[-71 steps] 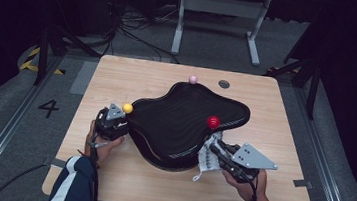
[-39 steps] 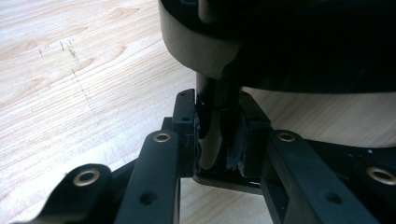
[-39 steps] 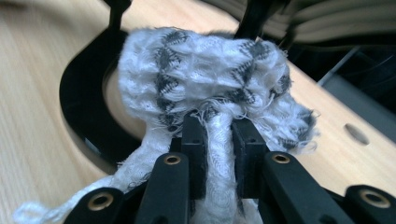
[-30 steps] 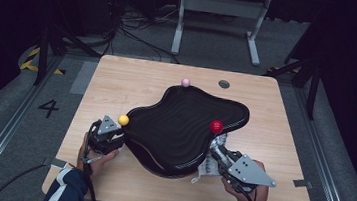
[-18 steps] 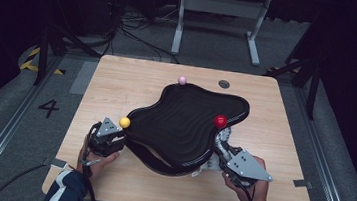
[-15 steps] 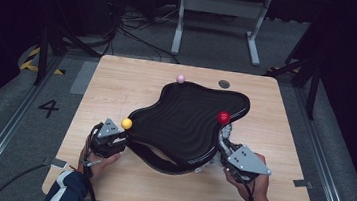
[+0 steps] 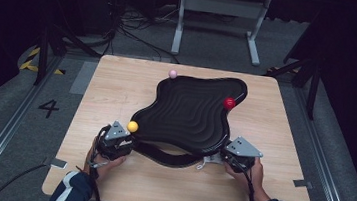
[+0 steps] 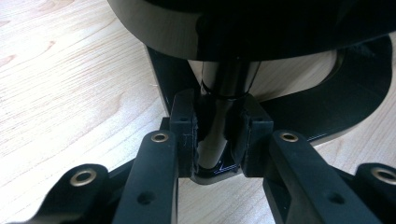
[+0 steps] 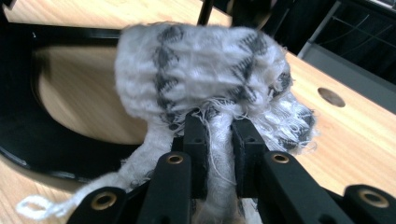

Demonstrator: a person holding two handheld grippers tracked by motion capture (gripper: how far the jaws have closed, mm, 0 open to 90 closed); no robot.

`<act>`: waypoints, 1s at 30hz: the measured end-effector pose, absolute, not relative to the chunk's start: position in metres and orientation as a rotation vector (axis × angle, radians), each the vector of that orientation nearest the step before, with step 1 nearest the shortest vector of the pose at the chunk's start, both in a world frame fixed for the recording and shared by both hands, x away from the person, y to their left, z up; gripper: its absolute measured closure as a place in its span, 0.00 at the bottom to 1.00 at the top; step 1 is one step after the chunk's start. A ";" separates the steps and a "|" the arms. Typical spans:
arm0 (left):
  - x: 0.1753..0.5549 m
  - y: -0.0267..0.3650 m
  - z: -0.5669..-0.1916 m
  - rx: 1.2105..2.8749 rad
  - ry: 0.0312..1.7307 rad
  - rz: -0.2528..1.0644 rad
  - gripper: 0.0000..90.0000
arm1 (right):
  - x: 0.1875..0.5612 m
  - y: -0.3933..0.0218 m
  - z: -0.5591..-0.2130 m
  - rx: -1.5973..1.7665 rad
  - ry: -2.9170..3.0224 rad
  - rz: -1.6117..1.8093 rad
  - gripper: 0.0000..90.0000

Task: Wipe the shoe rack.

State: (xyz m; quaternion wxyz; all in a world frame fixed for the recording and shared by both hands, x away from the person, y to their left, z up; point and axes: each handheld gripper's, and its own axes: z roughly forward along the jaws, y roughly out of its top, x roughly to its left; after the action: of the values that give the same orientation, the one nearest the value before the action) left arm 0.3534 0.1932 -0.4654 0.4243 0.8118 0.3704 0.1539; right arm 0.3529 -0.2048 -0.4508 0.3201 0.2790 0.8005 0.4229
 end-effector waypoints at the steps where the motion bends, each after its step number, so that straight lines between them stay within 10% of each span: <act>1: 0.354 0.193 -0.465 2.032 0.925 0.389 0.81 | 0.353 -0.205 -0.452 0.734 2.106 1.111 0.88; 30: 0.355 0.191 -0.466 2.032 0.930 0.369 0.81 | 0.355 -0.212 -0.410 0.638 1.938 1.245 0.88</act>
State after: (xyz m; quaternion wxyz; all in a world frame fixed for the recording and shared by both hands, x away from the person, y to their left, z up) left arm 0.3547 0.1915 -0.4662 0.4245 0.8124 0.3718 0.1473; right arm 0.3548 -0.2119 -0.4099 0.3670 0.2484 0.7542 0.4845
